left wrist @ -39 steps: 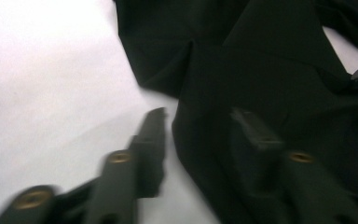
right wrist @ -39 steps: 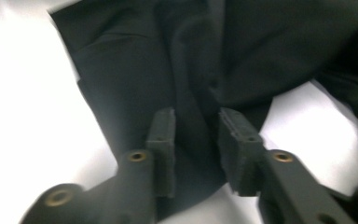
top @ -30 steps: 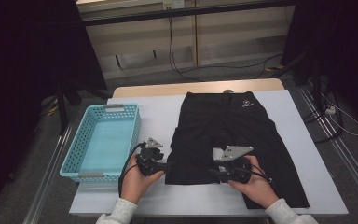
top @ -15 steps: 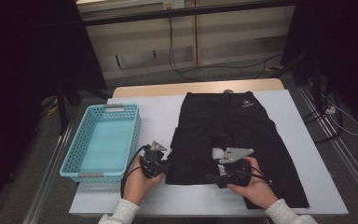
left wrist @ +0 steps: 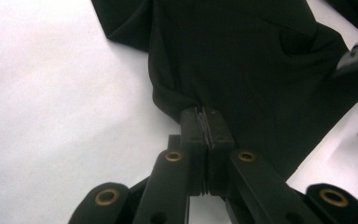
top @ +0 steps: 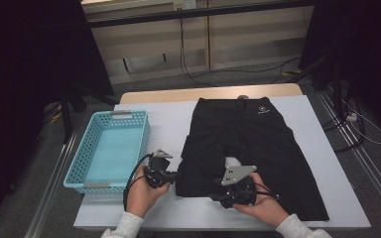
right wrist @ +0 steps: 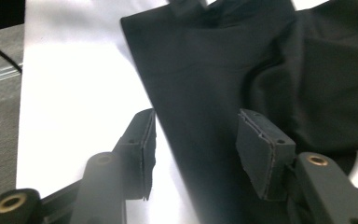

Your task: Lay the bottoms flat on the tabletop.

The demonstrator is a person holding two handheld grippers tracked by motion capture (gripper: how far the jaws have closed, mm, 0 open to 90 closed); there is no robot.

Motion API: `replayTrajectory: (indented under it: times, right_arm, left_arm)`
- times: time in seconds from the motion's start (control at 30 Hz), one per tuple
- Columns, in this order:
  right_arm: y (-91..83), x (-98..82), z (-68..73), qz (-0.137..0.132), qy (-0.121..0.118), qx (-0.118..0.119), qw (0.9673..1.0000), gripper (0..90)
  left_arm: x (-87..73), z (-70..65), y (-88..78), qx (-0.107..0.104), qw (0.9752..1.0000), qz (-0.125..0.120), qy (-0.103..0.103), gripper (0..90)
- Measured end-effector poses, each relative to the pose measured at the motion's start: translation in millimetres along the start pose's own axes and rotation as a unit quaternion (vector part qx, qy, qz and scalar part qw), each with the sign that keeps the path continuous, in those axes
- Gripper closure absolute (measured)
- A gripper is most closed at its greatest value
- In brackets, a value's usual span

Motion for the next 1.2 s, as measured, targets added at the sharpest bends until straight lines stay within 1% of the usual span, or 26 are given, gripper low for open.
replayTrajectory:
  times: [0.07,0.1,0.13,0.17,0.23,0.27,0.3,0.33,0.37,0.47,0.5,0.53,0.57,0.63,0.67,0.73,0.8,0.83,0.9,0.93,1.0,1.03,1.07,1.13,1.17,1.2]
  right_arm:
    - [2.0,-1.1,1.5,0.005,0.001,0.004,1.0,50.2]
    - [4.2,-2.8,2.2,0.013,-0.004,0.006,0.9999,51.1]
    - [8.9,-7.0,4.5,0.031,-0.008,0.01,0.9994,51.2]
    - [9.8,-7.0,5.3,0.026,-0.012,0.011,0.9995,51.8]
    - [10.1,-6.6,5.2,0.028,-0.012,0.011,0.9995,52.1]
    - [10.8,-5.9,3.6,0.028,-0.005,0.008,0.9995,54.2]
    - [10.8,-5.9,3.6,0.028,-0.005,0.008,0.9995,54.2]
    - [11.5,-5.0,1.7,0.029,-0.004,0.004,0.9996,57.9]
    - [11.5,-5.0,1.7,0.029,-0.004,0.004,0.9996,57.9]
    - [12.6,-3.5,0.5,0.031,0.002,0.003,0.9995,64.7]
    - [13.0,-3.1,-0.5,0.032,0.0,0.002,0.9995,68.2]
    - [13.4,-2.3,-2.3,0.031,0.004,-0.001,0.9995,77.6]
    - [13.4,-2.3,-2.3,0.031,0.004,-0.001,0.9995,77.6]
    - [13.8,-1.7,-7.8,0.029,0.011,-0.007,0.9995,88.7]
    - [13.8,-1.7,-7.8,0.029,0.011,-0.007,0.9995,88.7]
    - [13.2,-1.2,-7.8,0.031,0.028,-0.009,0.9991,89.9]
    - [12.5,-1.2,-8.1,0.033,0.03,-0.008,0.999,90.0]
    - [11.1,-1.3,-7.6,0.034,0.039,0.001,0.9987,90.0]
    - [8.4,-3.2,-4.8,0.039,0.047,0.018,0.998,90.0]
    - [6.2,-5.0,0.1,0.043,0.046,0.032,0.9975,90.0]
    - [5.3,-5.8,3.1,0.046,0.043,0.037,0.9973,90.0]
    - [4.4,-7.2,9.3,0.05,0.039,0.047,0.9969,90.0]
    - [4.2,-8.2,12.3,0.052,0.038,0.052,0.9966,90.0]
    - [3.4,-8.8,17.7,0.057,0.034,0.062,0.9959,90.0]
    - [3.1,-9.2,19.1,0.059,0.027,0.062,0.996,90.0]
    - [2.6,-9.1,20.7,0.06,0.028,0.062,0.9959,90.0]
  left_arm:
    - [0.2,0.1,0.9,-0.001,1.0,-0.003,-0.005,88.5]
    - [0.0,0.5,1.2,-0.002,1.0,-0.003,-0.006,88.5]
    - [0.0,1.3,1.3,-0.002,1.0,-0.003,-0.006,88.5]
    - [0.1,1.5,1.2,-0.002,1.0,-0.004,-0.008,88.5]
    - [0.2,1.6,1.1,-0.003,0.9999,-0.005,-0.01,88.5]
    - [0.1,1.8,0.8,-0.004,0.9999,-0.005,-0.01,88.5]
    - [0.1,1.8,0.8,-0.004,0.9999,-0.005,-0.01,88.5]
    - [0.1,1.3,0.5,-0.005,0.9999,-0.005,-0.012,88.5]
    - [0.1,1.3,0.5,-0.005,0.9999,-0.005,-0.012,88.5]
    - [0.7,0.3,-0.8,-0.011,0.9998,-0.006,-0.014,88.5]
    - [0.9,0.0,-1.4,-0.011,0.9998,-0.006,-0.013,88.5]
    - [1.4,0.1,-2.2,-0.011,0.9998,-0.008,-0.013,88.5]
    - [1.4,0.1,-2.2,-0.011,0.9998,-0.008,-0.013,88.5]
    - [1.4,0.5,-2.8,-0.012,0.9998,-0.008,-0.013,88.5]
    - [1.4,0.7,-3.0,-0.012,0.9998,-0.008,-0.013,88.5]
    - [1.4,1.4,-3.8,-0.012,0.9998,-0.01,-0.015,88.5]
    - [1.6,1.4,-4.2,-0.013,0.9998,-0.01,-0.015,88.5]
    - [1.5,1.7,-4.9,-0.014,0.9998,-0.008,-0.011,88.4]
    - [2.0,0.4,-5.6,-0.019,0.9997,-0.008,-0.015,88.3]
    - [1.4,-1.8,-5.4,-0.024,0.9996,-0.003,-0.013,88.2]
    - [0.5,-2.9,-4.9,-0.025,0.9997,0.003,-0.009,88.1]
    - [-0.2,-4.2,-4.4,-0.027,0.9996,0.007,-0.007,87.5]
    - [-1.6,-5.4,-3.7,-0.026,0.9996,0.01,-0.005,86.7]
    - [-1.6,-4.3,-2.9,-0.018,0.9998,0.004,-0.004,82.2]
    - [-1.6,-3.1,-2.6,-0.013,0.9999,0.003,-0.004,79.6]
    - [-1.0,-2.2,-2.1,-0.01,0.9999,-0.002,-0.008,76.4]
Point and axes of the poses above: each handheld gripper's, and its own axes: y roughly forward along the jaws, x roughly out of its top, z roughly to its left, the point moved 6 cm from there along y, roughly forward along the jaws, and after that the axes turned 8 degrees about y, right-handed, at the moved point
